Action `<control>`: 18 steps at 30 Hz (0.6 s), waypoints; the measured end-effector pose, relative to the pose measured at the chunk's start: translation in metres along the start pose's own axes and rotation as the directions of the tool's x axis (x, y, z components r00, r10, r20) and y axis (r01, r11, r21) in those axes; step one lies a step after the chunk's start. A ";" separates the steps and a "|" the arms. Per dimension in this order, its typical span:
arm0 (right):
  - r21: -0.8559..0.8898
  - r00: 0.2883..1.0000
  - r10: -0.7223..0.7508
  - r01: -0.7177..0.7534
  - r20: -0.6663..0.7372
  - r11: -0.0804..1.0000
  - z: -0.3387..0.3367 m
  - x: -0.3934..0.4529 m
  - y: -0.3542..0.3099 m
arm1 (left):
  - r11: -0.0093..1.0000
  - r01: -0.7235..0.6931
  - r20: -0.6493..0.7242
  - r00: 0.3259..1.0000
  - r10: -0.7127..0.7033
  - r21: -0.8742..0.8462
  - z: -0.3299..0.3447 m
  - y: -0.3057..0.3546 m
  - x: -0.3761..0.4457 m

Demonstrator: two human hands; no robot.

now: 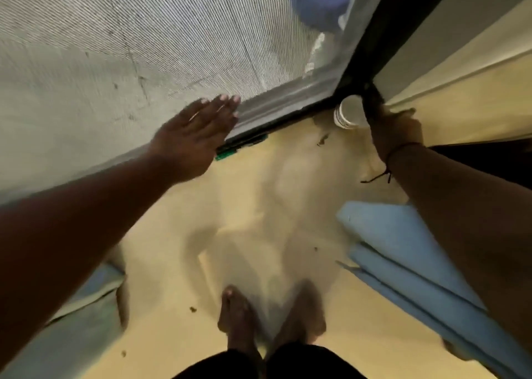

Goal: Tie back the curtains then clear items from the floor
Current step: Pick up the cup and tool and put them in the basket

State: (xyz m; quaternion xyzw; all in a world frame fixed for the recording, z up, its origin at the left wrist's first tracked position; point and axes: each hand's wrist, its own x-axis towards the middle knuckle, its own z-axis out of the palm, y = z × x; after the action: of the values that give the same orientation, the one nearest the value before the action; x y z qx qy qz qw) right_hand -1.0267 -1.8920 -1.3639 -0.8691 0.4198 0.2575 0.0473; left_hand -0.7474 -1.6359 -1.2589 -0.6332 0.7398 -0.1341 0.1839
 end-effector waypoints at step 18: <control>0.199 0.983 -0.061 0.026 0.171 0.980 0.001 0.047 -0.007 | 0.755 0.552 0.834 0.551 -0.012 -0.354 0.074 0.069 0.004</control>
State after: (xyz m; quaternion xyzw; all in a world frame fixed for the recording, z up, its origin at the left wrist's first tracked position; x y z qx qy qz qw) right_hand -0.9978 -1.9207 -1.3888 -0.8430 0.4181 0.2896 0.1751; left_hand -0.7767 -1.6262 -1.3551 -0.7646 0.4629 0.3637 0.2626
